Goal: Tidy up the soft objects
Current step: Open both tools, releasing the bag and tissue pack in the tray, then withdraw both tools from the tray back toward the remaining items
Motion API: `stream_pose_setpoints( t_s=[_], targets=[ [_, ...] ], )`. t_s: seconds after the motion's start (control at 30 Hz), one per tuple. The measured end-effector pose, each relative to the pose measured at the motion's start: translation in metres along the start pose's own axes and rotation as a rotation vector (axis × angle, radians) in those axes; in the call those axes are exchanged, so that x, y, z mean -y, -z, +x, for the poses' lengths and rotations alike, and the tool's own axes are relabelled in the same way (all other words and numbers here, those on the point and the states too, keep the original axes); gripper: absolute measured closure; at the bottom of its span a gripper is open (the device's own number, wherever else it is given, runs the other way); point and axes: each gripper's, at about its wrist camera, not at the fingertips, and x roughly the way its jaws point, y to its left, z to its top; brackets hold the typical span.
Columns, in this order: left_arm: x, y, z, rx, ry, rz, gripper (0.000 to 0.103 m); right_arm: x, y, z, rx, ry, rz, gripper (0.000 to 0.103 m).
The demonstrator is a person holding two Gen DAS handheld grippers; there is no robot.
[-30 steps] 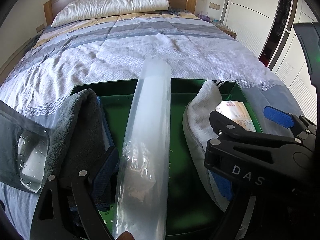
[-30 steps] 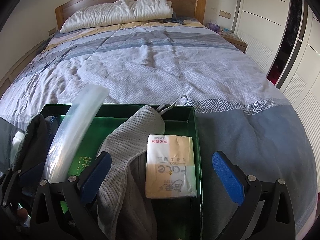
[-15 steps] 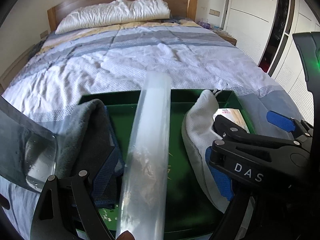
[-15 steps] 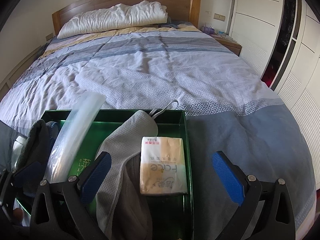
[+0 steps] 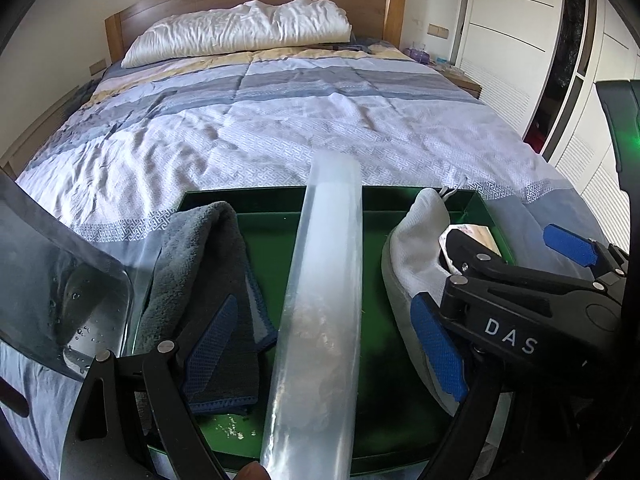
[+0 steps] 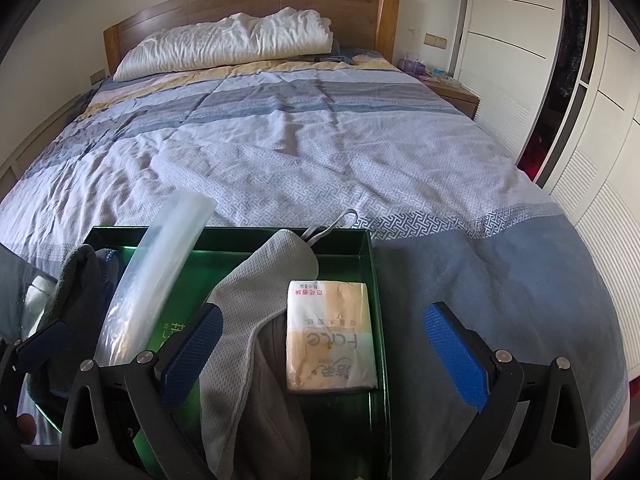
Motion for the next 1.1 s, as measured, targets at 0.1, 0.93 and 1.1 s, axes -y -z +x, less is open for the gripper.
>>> stream_pose_setpoints(
  t_s=[0.1,0.93,1.1],
  targets=[
    [-0.001,0.000,-0.002,0.001,0.000,-0.002,0.018,0.001,-0.001,-0.005,0.008,0.007,0.007,0.000],
    [-0.016,0.006,-0.036,0.059,0.033,0.018,0.018,0.016,0.013,-0.051,0.043,0.058,0.062,0.000],
    [-0.018,0.010,-0.042,0.064,0.038,0.017,0.018,0.016,0.020,-0.059,0.044,0.064,0.067,0.000]
  ],
)
